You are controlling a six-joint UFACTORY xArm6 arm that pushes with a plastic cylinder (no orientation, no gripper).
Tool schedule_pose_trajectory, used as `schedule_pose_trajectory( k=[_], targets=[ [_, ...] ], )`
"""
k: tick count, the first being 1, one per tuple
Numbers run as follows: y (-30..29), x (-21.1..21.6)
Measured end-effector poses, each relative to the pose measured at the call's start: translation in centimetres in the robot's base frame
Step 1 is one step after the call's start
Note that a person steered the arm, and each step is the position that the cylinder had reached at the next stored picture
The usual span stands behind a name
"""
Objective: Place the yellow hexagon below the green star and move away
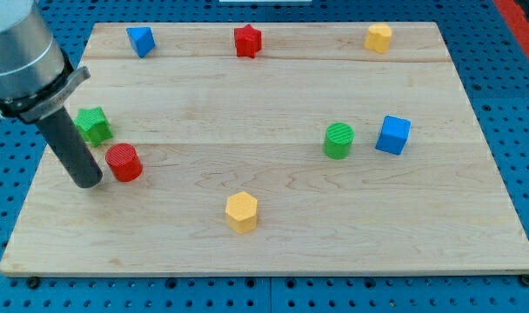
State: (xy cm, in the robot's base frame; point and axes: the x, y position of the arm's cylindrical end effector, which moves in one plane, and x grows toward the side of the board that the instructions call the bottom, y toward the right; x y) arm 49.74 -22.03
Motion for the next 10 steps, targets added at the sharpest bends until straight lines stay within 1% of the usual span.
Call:
schedule_pose_trajectory(
  k=[1, 2, 4, 5, 6, 7, 8, 9, 10],
  targets=[
    [0.1, -0.8],
    [5.1, -0.8],
    [23.6, -0.1],
    [27.7, 2.0],
    [27.3, 4.5],
    [19.7, 4.4],
    [19.2, 6.1],
    [17.7, 6.5],
    [9.2, 6.5]
  ],
)
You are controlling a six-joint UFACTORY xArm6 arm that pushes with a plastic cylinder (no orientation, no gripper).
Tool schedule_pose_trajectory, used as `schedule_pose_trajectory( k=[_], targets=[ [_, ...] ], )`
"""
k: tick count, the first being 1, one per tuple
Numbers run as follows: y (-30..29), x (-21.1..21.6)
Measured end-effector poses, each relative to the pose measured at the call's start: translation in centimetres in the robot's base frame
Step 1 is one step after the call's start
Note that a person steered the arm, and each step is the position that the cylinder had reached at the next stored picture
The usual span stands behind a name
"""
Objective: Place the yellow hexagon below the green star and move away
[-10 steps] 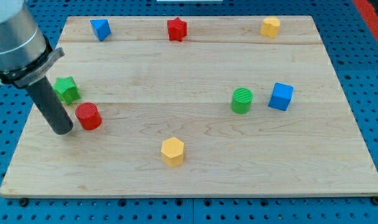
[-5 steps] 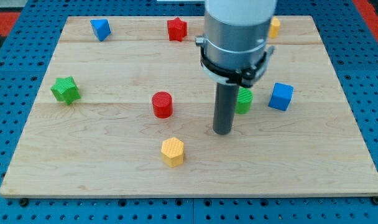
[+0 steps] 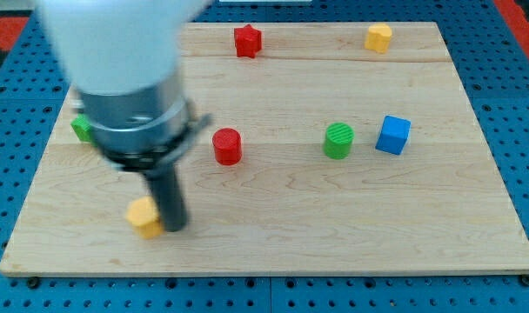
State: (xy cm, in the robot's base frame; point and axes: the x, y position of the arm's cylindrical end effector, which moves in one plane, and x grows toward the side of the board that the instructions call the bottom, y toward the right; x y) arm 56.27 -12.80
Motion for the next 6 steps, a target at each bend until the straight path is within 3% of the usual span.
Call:
schedule_pose_trajectory(
  k=[1, 2, 4, 6],
  targets=[
    [-5.5, 0.0],
    [-5.5, -0.4],
    [2.0, -6.9],
    [2.0, -9.0]
  ],
)
